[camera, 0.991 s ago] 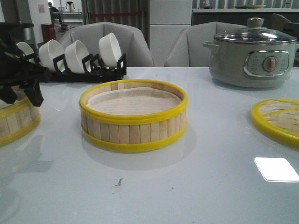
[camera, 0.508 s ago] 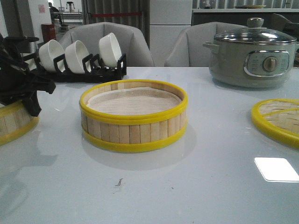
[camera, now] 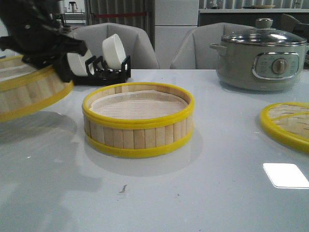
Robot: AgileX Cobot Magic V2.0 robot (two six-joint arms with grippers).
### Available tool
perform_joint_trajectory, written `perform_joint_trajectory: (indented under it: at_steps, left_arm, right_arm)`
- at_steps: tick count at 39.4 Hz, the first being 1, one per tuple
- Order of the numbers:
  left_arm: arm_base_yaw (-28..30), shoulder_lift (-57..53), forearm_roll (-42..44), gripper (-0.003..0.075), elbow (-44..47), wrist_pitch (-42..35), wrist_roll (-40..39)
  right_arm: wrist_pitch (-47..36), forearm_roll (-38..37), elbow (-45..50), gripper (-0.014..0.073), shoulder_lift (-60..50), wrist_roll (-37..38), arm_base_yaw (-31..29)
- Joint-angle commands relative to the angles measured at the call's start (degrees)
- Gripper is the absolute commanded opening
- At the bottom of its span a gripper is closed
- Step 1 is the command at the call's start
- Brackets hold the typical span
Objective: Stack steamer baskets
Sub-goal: 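Lift the basket with the left gripper over the centre basket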
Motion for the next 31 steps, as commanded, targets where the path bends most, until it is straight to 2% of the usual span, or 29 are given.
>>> perform_joint_trajectory:
  at_steps: [1,8,13,20,31]
  left_arm:
    - [-5.1,-4.1,0.3,0.0086,-5.5,-1.9,0.1]
    - [-15.4,-3.2,0.3,0.0086,-11.1,-2.2,0.1]
    - [-19.6,-1.0,0.3,0.0087,-13.2,-2.7,0.1]
    - [-22.8,2.9,0.7,0.0086,-15.5,-2.4,0.1]
    - [-23.8,6.4,0.2,0.0086,-16.3,-2.5,0.1]
  right_arm:
    - [-5.1,-0.7,-2.1,0.0465,0.5,-0.5,-0.2]
    - [-5.6,-0.7,-2.1,0.0465,0.5,-0.5,-0.2]
    - [-5.6,-0.7,-2.1,0.0465,0.5,-0.5,-0.2]
    - [-5.6,-0.7,-2.1,0.0465,0.5,-0.5,-0.2]
    - [-5.6,-0.7,-2.1,0.0465,0.5,-0.5,-0.2]
